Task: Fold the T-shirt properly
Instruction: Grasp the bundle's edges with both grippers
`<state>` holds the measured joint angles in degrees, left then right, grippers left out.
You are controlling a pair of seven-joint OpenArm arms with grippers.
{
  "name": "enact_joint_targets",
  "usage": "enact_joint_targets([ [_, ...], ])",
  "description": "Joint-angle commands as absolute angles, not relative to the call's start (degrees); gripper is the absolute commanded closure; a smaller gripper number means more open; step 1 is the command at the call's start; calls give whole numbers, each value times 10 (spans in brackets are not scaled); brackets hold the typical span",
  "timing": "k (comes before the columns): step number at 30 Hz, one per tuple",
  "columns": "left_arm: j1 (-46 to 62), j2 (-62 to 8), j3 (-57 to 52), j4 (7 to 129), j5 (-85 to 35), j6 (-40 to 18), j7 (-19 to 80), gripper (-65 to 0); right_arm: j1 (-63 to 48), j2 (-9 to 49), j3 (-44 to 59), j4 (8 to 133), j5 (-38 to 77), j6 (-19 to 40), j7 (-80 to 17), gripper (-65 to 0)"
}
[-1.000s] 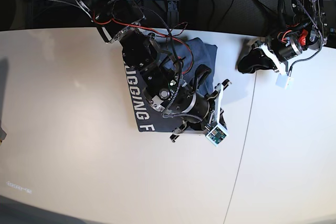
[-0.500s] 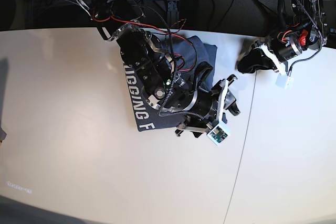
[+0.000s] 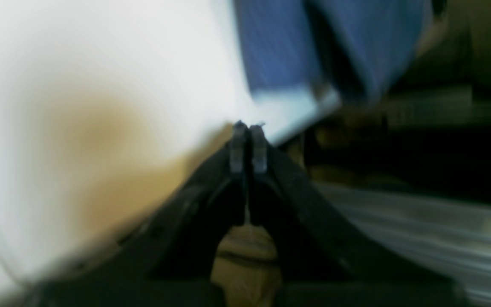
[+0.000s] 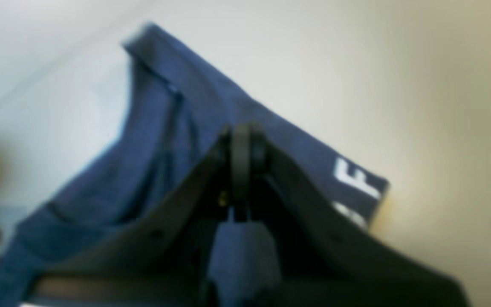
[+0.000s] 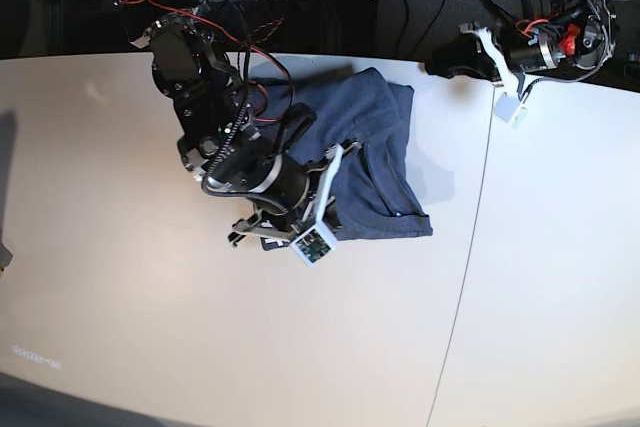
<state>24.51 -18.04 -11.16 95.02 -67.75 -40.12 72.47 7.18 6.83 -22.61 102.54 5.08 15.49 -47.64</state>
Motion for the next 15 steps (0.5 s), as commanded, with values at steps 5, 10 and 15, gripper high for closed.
enact_joint_targets([
  [5, 279, -180, -115, 1116, -695, -400, 709, -8, 66, 107, -182, 1037, 71, 162, -446, 0],
  [10, 288, -161, -107, 1210, -682, -400, 689, -8, 66, 114, -168, 1023, 90, 163, -441, 0],
  [15, 285, -155, -33, 1211, -625, -400, 651, -8, 76, 114, -167, 972, 88, 163, -400, 0],
])
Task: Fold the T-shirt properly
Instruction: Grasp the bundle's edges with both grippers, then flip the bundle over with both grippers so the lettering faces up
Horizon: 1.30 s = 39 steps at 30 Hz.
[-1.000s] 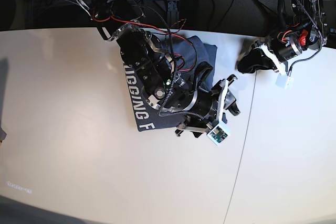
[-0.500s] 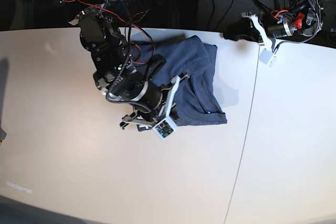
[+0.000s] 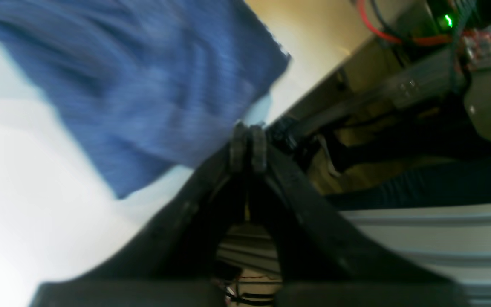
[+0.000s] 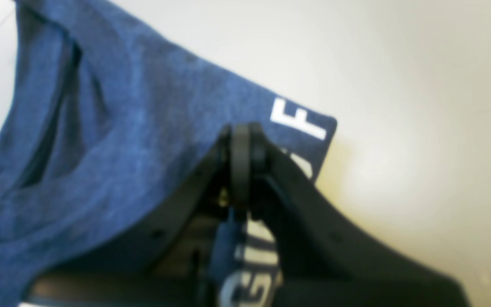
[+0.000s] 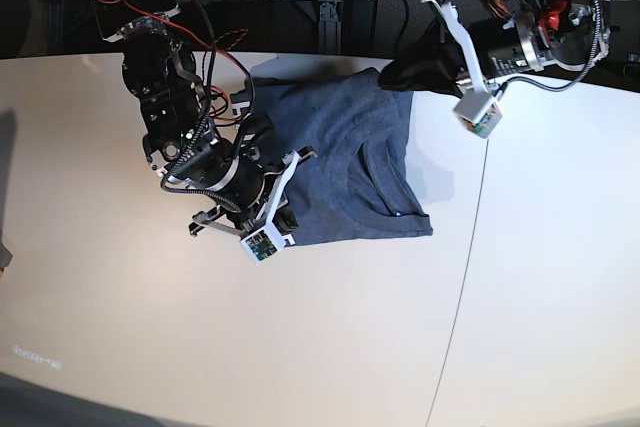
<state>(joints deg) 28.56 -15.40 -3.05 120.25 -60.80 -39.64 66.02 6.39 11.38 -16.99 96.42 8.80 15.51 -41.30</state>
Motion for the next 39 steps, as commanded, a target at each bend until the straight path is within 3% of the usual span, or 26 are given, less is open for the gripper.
enact_joint_targets([
  [1, 284, -150, -12, 1211, -608, -400, 639, -8, 83, 114, -167, 958, 88, 165, -398, 0],
  [9, 268, -96, 102, 1210, -449, -400, 570, -8, 154, 113, -167, 870, 91, 174, -396, 0],
  [24, 141, -94, 104, 1033, -416, -400, 555, -8, 250, 76, -169, 722, 95, 235, -373, 0],
  [39, 141, -184, 104, 1025, -365, -400, 505, -8, 204, 118, -174, 717, 215, 259, -447, 0],
])
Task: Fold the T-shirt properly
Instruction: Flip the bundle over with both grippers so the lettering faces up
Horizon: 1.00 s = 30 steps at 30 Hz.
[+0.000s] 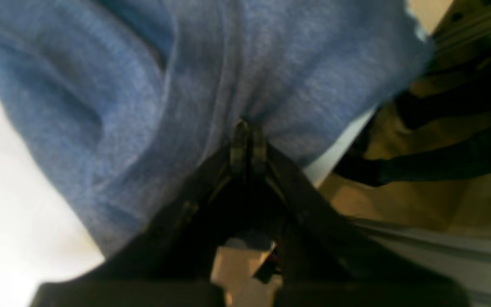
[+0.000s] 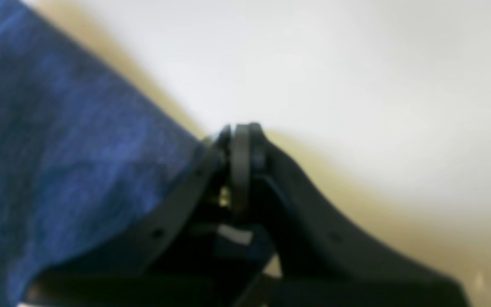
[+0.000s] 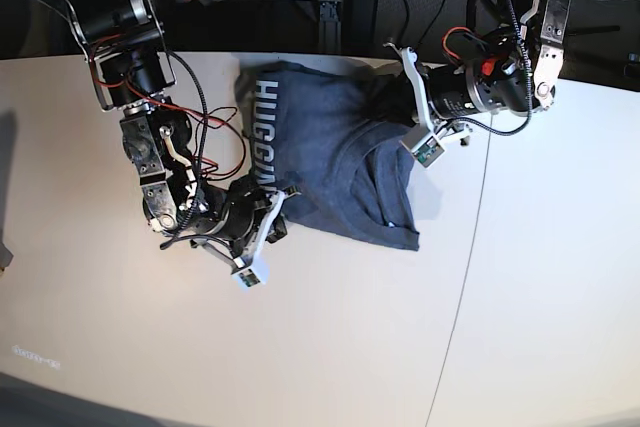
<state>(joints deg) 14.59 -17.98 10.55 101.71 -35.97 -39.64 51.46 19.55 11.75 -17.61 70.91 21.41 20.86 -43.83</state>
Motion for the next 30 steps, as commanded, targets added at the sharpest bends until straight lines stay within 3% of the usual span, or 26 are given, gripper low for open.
enact_joint_targets([
  [1, 141, -192, 104, 1025, -357, -400, 498, -8, 189, 122, -174, 727, 220, 260, -451, 0],
  [9, 117, -249, 104, 1011, -308, -400, 462, -8, 49, 164, -164, 878, 221, 259, -450, 0],
  [17, 49, -260, 104, 1011, -308, -400, 450, -8, -69, 174, -143, 1004, 221, 259, -450, 0],
  [30, 4, -235, 105, 1004, -310, -400, 444, -8, -113, 142, -139, 1044, 216, 259, -448, 0],
])
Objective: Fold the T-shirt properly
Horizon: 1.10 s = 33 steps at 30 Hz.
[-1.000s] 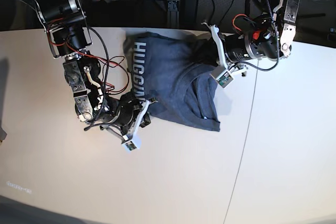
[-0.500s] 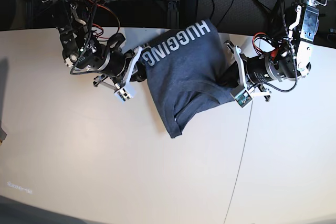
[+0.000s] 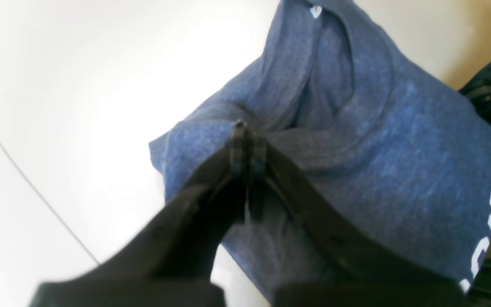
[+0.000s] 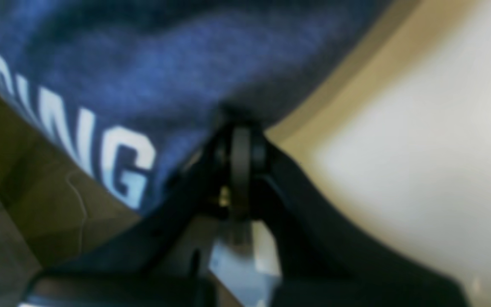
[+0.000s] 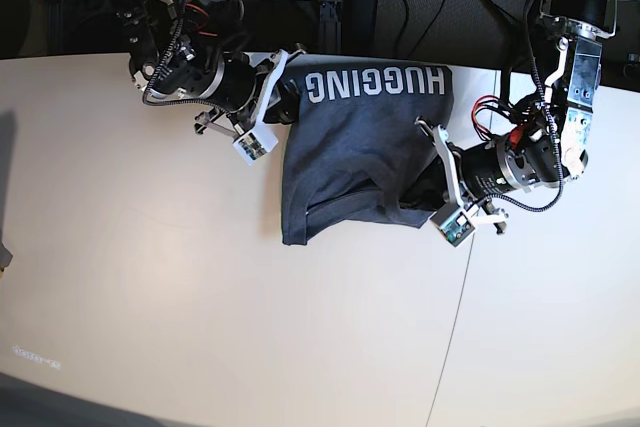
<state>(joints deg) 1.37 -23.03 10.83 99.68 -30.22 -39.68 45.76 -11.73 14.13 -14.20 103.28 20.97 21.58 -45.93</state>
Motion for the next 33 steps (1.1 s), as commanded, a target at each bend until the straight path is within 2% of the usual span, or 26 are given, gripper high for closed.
enact_joint_targets([
  [1, 1, -236, 105, 1004, -310, -400, 448, -8, -112, 139, -135, 1044, 215, 259, -448, 0],
  [5, -19, -242, 80, 1004, -344, -400, 474, -8, -112, 133, -93, 1058, 215, 259, -448, 0],
  [10, -15, -261, 2, 1005, -482, -400, 544, -8, -111, 133, -38, 1101, 232, 259, -450, 0],
  [16, 11, -261, -19, 1005, -536, -400, 581, -8, -112, 127, -51, 1119, 274, 260, -452, 0],
  [23, 105, -274, -71, 1006, -554, -400, 596, -8, -127, 124, -52, 1122, 273, 260, -480, 0],
  [33, 335, -297, -244, 1050, -606, -400, 616, -8, -324, 135, 28, 1246, 270, 262, -478, 0],
])
